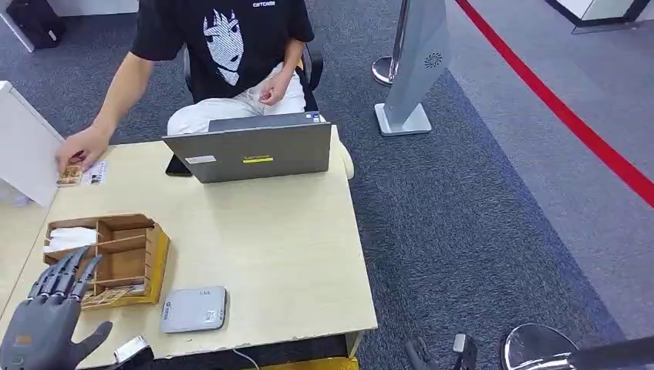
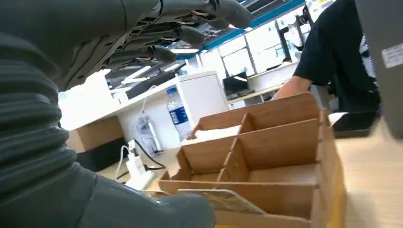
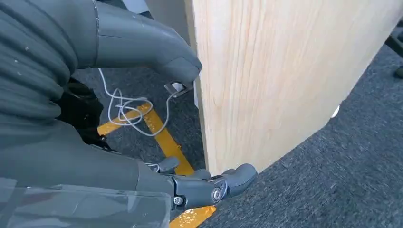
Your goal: Pass the card to the sensor for recognition and then transmit it.
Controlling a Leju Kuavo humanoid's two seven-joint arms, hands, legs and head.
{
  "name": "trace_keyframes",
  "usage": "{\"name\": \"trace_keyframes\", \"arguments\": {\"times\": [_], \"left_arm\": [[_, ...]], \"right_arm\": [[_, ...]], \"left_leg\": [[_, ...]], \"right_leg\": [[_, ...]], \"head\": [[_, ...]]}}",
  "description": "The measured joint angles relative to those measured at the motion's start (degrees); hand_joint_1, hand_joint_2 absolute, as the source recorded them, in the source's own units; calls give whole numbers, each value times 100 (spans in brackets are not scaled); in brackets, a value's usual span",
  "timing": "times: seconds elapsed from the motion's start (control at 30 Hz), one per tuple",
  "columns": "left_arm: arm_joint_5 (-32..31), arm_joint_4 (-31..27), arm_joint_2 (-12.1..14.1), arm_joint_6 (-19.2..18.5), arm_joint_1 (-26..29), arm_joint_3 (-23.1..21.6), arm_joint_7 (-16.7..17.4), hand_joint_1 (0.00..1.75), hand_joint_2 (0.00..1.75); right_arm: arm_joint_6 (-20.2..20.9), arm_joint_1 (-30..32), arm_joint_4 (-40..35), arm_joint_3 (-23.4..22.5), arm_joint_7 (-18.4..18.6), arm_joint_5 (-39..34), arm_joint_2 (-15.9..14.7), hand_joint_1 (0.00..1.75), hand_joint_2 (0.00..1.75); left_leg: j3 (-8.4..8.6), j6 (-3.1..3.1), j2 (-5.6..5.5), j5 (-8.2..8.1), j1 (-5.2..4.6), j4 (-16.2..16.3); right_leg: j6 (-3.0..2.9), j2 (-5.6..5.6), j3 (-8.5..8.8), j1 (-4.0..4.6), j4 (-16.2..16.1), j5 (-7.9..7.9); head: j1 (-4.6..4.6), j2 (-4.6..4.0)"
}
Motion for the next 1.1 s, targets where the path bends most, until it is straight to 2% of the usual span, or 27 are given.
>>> {"name": "trace_keyframes", "arguments": {"times": [0.27,0.43,0.57,0.7,1.1], "left_arm": [[-199,350,109,149,-32,33,11,0,175],[-481,780,94,498,-170,72,-223,0,175],[-558,955,70,599,-234,72,-280,0,175],[-723,1113,11,752,-335,70,-332,0,175],[-995,1847,-232,778,-756,-50,-391,0,175]], "right_arm": [[7,-20,2,0,4,4,0,0,175],[7,-70,2,2,42,15,2,0,175],[9,-77,2,7,50,7,2,0,175],[11,-87,2,13,52,-18,2,0,175],[9,-120,2,111,79,-37,2,0,175]], "left_leg": [[0,0,0,0,-1,0],[1,0,0,1,0,0],[1,0,0,1,0,0],[1,0,0,1,-1,0],[1,0,0,1,-1,0]], "right_leg": [[0,0,1,-1,-1,0],[0,0,1,0,-1,0],[0,0,1,0,0,0],[0,0,1,0,0,0],[0,0,1,0,0,1]], "head": [[2,2],[2,2],[0,0],[0,0],[2,2]]}}
